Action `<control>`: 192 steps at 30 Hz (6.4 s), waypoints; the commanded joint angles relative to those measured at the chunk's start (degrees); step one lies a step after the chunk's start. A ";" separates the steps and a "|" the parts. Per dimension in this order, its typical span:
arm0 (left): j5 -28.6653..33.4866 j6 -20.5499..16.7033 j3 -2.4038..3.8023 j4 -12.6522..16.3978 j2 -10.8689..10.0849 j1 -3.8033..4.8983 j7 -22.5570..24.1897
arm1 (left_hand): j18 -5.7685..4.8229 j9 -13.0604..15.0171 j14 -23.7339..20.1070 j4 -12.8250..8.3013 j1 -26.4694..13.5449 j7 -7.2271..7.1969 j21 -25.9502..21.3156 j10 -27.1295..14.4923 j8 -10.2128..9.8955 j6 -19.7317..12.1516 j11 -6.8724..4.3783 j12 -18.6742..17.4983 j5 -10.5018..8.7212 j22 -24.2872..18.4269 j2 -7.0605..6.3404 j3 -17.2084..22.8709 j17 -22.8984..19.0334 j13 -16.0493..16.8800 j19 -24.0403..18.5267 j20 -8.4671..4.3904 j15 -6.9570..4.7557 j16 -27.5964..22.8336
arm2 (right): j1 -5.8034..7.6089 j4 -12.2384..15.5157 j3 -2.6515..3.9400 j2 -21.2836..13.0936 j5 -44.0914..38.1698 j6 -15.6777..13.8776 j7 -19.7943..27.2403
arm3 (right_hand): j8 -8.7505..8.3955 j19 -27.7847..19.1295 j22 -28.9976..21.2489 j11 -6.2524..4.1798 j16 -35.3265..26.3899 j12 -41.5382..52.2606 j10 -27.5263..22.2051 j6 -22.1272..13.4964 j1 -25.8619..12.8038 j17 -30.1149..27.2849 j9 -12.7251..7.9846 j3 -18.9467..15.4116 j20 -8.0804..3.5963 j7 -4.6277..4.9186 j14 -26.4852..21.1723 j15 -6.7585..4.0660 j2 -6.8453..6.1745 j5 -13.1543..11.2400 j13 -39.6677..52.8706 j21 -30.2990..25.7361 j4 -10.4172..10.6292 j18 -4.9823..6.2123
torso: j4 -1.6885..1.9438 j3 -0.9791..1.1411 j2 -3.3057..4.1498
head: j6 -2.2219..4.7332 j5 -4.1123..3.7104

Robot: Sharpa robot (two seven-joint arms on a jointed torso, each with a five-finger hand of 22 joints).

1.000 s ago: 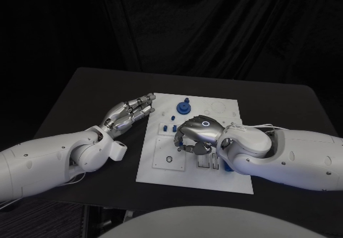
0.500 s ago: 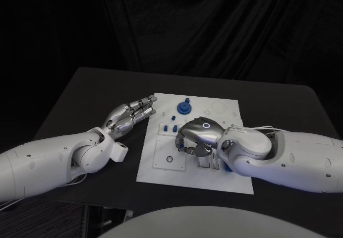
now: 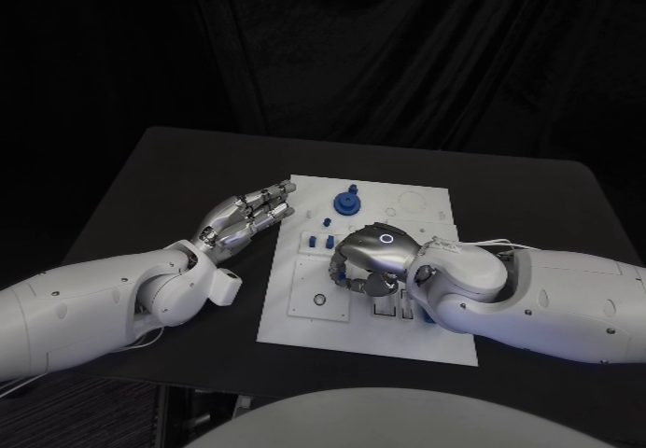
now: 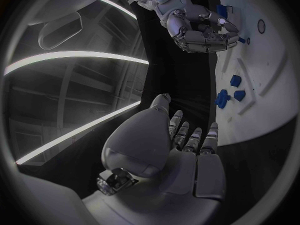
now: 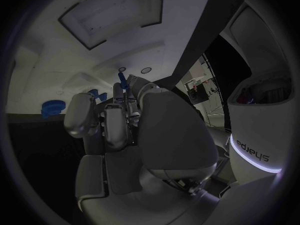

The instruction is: Assemble the parts on the task board

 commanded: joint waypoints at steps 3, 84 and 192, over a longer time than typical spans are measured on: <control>0.27 0.72 0.05 0.06 0.13 -0.12 2.27 | -0.23 -0.02 -0.02 -0.26 -0.05 0.04 -0.18 -0.18 0.29 -0.39 0.05 0.12 0.23 0.05 0.43 0.19 0.07 0.08 -0.12 0.04 0.35 0.23 | -0.24 -0.09 0.02 0.24 -0.52 0.71 -0.16 | -0.22 0.32 8.65 -0.84 -0.08 0.40 1.23 0.05 -0.33 0.06 -0.08 -0.05 0.03 -0.25 0.27 -0.07 -0.03 -0.30 0.04 0.35 0.26 -1.04 | -0.02 -0.01 -0.01 | 0.01 0.00; 0.27 0.56 0.05 -0.07 -0.01 -0.42 1.62 | -0.16 0.17 0.13 -0.54 0.10 0.83 -0.13 -0.24 0.75 0.86 0.28 0.22 0.59 0.01 0.92 0.80 0.10 0.09 0.00 0.09 0.68 0.35 | 8.81 3.76 -0.01 -15.42 6.29 1.54 -8.55 | -7.15 -1.45 7.38 3.05 -1.37 -3.44 -14.94 -10.64 -8.58 -2.78 -14.05 -11.17 2.35 -0.45 -1.86 2.45 -4.81 -8.26 -4.34 -8.28 9.33 0.01 | 0.01 -0.12 -0.12 | 0.01 0.27; 0.27 0.83 0.06 -0.74 -0.02 -2.20 2.38 | 0.51 0.24 -0.52 -1.94 -0.76 2.16 -0.71 0.45 1.52 1.63 2.20 1.70 1.06 -2.84 -0.37 1.97 -0.10 0.22 -1.43 -1.31 -0.96 0.04 | 1.52 5.01 0.05 2.40 -7.28 4.09 -1.37 | 0.14 2.51 9.29 -1.83 1.08 -13.81 12.97 4.71 0.29 1.68 -6.56 -1.26 -1.04 -1.22 1.85 -1.08 -1.11 4.12 -8.10 0.89 1.90 -1.43 | 0.33 -0.02 0.01 | 0.01 1.34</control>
